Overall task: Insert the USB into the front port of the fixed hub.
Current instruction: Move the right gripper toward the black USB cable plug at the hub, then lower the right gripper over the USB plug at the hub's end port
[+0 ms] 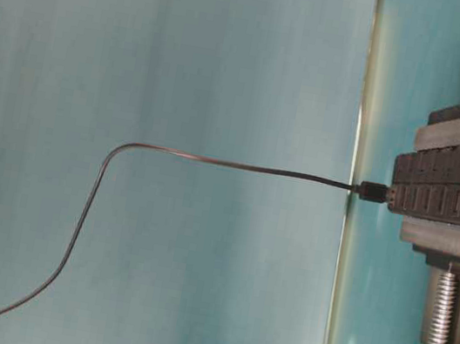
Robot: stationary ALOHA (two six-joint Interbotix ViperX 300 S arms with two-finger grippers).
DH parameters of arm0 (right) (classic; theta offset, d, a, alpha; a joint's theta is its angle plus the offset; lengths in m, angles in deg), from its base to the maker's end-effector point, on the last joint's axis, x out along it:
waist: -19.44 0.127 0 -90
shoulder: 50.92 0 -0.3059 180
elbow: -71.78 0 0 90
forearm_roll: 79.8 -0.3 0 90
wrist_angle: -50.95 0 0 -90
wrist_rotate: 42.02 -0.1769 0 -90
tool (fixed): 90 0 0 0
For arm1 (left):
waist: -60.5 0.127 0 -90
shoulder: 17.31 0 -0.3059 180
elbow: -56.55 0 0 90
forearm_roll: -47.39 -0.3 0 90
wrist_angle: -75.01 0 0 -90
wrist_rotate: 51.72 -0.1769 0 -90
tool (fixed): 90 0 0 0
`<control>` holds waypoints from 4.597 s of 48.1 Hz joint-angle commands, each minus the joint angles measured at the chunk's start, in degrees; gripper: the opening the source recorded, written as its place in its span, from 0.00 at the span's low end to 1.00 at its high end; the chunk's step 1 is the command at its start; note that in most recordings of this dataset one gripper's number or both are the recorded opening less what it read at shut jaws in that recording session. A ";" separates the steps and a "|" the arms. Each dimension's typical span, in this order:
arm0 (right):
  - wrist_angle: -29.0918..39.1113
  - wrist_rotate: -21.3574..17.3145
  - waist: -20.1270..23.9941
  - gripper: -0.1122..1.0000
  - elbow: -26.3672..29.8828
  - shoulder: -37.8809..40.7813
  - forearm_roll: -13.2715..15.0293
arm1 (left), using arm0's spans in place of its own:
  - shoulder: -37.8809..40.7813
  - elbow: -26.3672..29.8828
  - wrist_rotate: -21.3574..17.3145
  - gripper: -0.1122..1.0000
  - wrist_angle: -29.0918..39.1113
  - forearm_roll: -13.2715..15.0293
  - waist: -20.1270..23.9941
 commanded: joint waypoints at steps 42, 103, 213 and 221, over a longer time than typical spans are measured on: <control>23.82 -4.75 -6.94 0.08 7.91 6.24 -1.05 | 5.27 2.37 0.62 0.10 8.00 -0.79 -0.44; 23.20 2.02 -9.67 0.08 25.40 44.91 1.23 | 6.24 2.72 0.62 0.10 11.51 -0.79 -1.23; 27.33 2.64 -12.92 0.75 39.38 60.91 4.13 | 1.14 1.85 0.70 0.10 16.26 -0.79 -1.32; 27.51 2.55 -12.92 0.74 40.25 61.79 4.66 | 0.97 1.85 0.70 0.10 16.35 -0.79 -1.32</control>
